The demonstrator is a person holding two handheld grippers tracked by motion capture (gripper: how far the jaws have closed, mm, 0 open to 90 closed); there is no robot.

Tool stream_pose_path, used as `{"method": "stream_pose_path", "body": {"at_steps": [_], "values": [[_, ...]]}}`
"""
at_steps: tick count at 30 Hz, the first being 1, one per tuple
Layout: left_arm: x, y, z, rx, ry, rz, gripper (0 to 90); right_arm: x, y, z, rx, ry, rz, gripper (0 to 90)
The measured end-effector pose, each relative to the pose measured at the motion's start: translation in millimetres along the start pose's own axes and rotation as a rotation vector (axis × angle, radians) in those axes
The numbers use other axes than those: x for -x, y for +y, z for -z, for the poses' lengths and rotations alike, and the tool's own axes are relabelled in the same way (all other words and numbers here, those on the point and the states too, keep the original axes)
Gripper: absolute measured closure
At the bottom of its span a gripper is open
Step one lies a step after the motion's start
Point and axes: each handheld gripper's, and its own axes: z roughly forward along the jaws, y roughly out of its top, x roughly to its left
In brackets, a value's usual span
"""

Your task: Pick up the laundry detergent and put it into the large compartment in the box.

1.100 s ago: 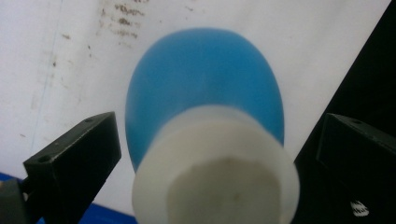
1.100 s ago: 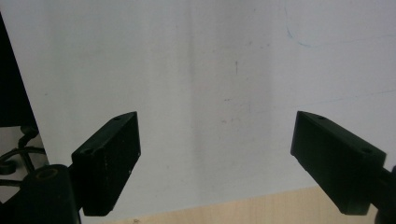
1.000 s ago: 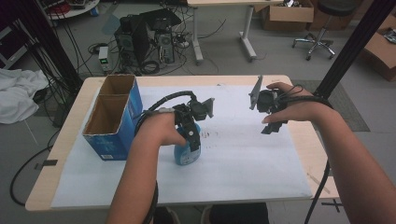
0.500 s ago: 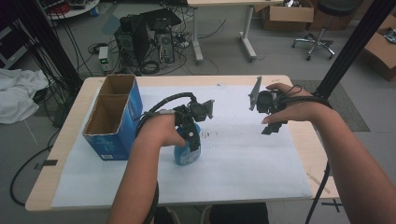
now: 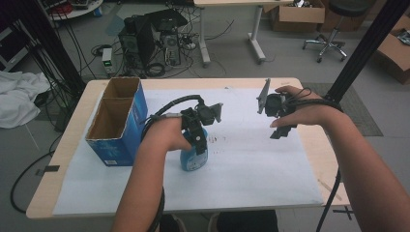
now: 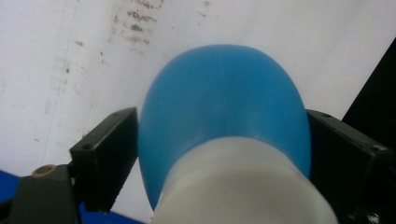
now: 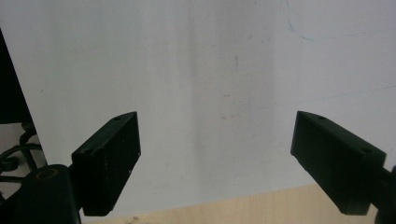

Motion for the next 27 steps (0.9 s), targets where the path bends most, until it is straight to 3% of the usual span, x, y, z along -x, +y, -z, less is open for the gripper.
{"method": "stream_pose_path", "body": {"at_steps": [27], "values": [[5.6, 1.7, -2.5, -0.018, 0.053, 0.009, 29.2, 1.0, -2.0, 0.4, 0.000, -0.003, -0.007, 15.9]]}}
